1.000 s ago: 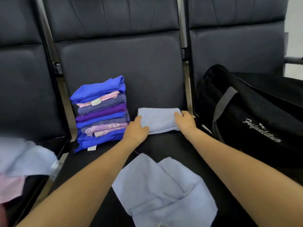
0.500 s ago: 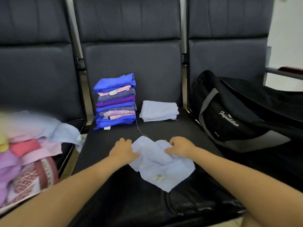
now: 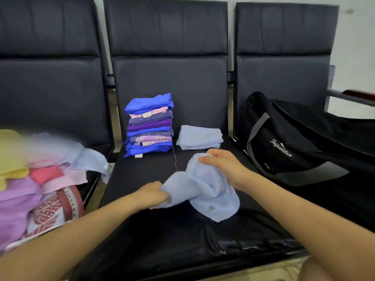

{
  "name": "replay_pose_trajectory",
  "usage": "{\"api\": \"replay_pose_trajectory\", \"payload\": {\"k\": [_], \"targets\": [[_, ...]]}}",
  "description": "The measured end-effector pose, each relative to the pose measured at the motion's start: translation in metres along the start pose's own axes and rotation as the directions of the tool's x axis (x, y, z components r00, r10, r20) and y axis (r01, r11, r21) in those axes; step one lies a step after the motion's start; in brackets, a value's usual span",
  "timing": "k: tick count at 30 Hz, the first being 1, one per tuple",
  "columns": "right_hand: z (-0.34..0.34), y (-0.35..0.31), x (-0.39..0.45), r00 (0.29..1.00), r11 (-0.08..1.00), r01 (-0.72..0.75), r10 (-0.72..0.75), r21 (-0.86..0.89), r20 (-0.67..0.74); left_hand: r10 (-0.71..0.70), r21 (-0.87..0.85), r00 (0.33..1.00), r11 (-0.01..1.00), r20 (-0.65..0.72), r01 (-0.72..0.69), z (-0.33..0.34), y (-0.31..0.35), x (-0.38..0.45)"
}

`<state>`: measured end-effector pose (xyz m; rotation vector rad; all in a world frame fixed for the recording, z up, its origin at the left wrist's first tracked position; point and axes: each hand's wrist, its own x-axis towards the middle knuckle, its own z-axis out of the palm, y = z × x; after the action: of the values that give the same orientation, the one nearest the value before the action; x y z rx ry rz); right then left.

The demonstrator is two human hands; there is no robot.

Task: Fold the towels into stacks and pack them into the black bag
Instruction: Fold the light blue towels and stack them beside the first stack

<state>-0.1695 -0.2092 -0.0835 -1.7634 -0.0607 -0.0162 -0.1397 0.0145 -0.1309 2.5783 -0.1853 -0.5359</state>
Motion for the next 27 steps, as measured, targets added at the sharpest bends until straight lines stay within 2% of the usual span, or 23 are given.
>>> {"api": "replay_pose_trajectory", "payload": {"k": [2,4,6,9,12,15,18,20,24,27], "targets": [[0.006,-0.001,-0.003,0.999,1.000,0.018,-0.018,-0.007,0.037,0.055,-0.273,0.998,0.960,-0.018,-0.058,0.001,-0.001,-0.003],[0.011,-0.004,-0.005,0.997,0.997,0.061,-0.059,-0.037,0.046,0.102,-0.486,0.987,0.861,-0.127,-0.152,0.000,0.002,-0.008],[0.014,-0.009,-0.005,0.992,0.991,0.118,-0.115,-0.070,0.047,0.191,-0.533,0.950,0.792,-0.247,-0.298,-0.003,0.012,-0.016],[0.019,-0.020,-0.003,0.981,0.981,0.190,-0.187,-0.048,0.058,0.352,-0.522,0.886,0.716,-0.302,-0.463,-0.007,0.027,-0.027],[0.020,-0.033,0.000,0.975,0.975,0.211,-0.215,0.071,0.060,0.405,-0.521,0.866,0.691,-0.294,-0.500,-0.009,0.039,-0.028],[0.019,-0.044,0.002,0.973,0.968,0.228,-0.231,0.103,0.015,0.402,-0.579,0.861,0.639,-0.311,-0.507,-0.017,0.048,-0.028],[0.012,-0.049,0.005,0.964,0.961,0.260,-0.253,0.091,-0.075,0.419,-0.520,0.835,0.654,-0.356,-0.549,-0.027,0.046,-0.028],[0.003,-0.049,0.007,0.955,0.961,0.269,-0.259,0.062,-0.142,0.435,-0.414,0.830,0.723,-0.349,-0.553,-0.035,0.037,-0.027],[-0.011,-0.042,0.006,0.935,0.965,0.245,-0.261,-0.095,-0.241,0.377,-0.257,0.893,0.863,-0.247,-0.435,-0.048,0.012,-0.021],[-0.018,-0.035,0.006,0.927,0.950,0.218,-0.274,-0.225,-0.257,0.327,-0.169,0.903,0.909,-0.278,-0.381,-0.055,-0.001,-0.024]]}}
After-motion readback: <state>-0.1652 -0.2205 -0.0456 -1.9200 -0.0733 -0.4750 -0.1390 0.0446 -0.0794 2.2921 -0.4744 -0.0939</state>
